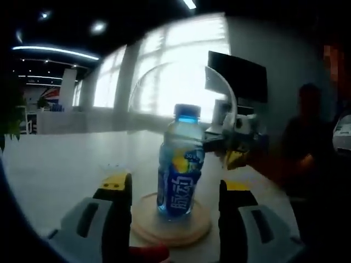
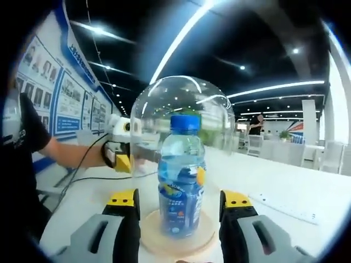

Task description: Open the cover put in the Mizone put the cover back on

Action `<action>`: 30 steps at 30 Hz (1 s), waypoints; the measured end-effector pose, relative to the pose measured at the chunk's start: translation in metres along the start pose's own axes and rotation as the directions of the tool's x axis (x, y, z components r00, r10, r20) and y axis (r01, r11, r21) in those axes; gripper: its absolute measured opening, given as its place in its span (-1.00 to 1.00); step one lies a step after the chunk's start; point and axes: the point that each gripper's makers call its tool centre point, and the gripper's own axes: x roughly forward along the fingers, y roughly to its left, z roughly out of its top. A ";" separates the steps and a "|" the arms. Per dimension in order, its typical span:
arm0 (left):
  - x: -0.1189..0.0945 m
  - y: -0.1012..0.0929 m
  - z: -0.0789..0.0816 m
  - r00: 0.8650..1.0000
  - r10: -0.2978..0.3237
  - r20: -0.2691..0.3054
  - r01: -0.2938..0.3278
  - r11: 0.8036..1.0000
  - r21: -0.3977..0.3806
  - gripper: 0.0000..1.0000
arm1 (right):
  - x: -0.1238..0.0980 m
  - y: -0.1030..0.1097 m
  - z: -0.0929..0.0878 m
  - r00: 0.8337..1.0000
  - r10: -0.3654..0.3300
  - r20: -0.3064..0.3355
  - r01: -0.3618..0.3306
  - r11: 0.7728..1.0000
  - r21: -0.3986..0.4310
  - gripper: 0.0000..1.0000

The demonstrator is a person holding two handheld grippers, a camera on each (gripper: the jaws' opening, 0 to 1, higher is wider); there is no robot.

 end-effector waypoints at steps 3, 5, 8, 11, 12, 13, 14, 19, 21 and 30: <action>-0.006 0.000 -0.003 1.000 0.022 -0.005 -0.022 1.000 0.003 -0.14 | -0.003 0.001 0.001 1.000 -0.023 0.005 0.023 1.000 -0.002 -0.09; -0.009 -0.001 -0.005 0.999 0.034 -0.006 -0.034 0.999 0.001 -0.22 | -0.005 0.001 0.003 0.999 -0.038 0.011 0.038 0.999 0.002 -0.13; -0.012 -0.003 -0.006 0.999 0.043 -0.006 -0.043 0.999 0.011 -0.28 | -0.007 0.002 0.003 0.998 -0.054 0.019 0.053 0.999 0.009 -0.20; -0.015 -0.007 -0.006 0.999 0.047 0.003 -0.047 0.999 0.011 -0.28 | -0.011 0.003 0.004 0.997 -0.073 0.031 0.072 0.997 0.024 -0.30; -0.016 -0.010 -0.005 0.999 0.041 0.013 -0.042 0.999 0.013 -0.28 | -0.012 0.004 0.005 0.995 -0.085 0.041 0.084 0.996 0.024 -0.34; -0.018 -0.012 -0.004 0.999 0.040 0.019 -0.040 0.999 0.015 -0.28 | -0.013 0.004 0.006 0.994 -0.094 0.047 0.093 0.995 0.026 -0.35; -0.019 -0.014 -0.003 0.999 0.043 0.021 -0.043 0.999 0.016 -0.27 | -0.014 0.005 0.006 0.994 -0.101 0.047 0.099 0.995 0.029 -0.35; -0.025 -0.023 -0.005 0.998 0.054 0.008 -0.055 0.998 0.040 -0.26 | -0.019 0.008 0.007 0.990 -0.135 0.050 0.133 0.990 0.046 -0.35; -0.028 -0.029 -0.006 0.999 0.051 0.007 -0.052 0.997 0.056 -0.25 | -0.022 0.012 0.009 0.988 -0.143 0.057 0.141 0.989 0.042 -0.35; -0.045 -0.050 -0.008 0.998 0.055 0.035 -0.057 0.997 0.055 -0.24 | -0.042 0.027 0.014 0.980 -0.185 0.079 0.182 0.982 0.042 -0.35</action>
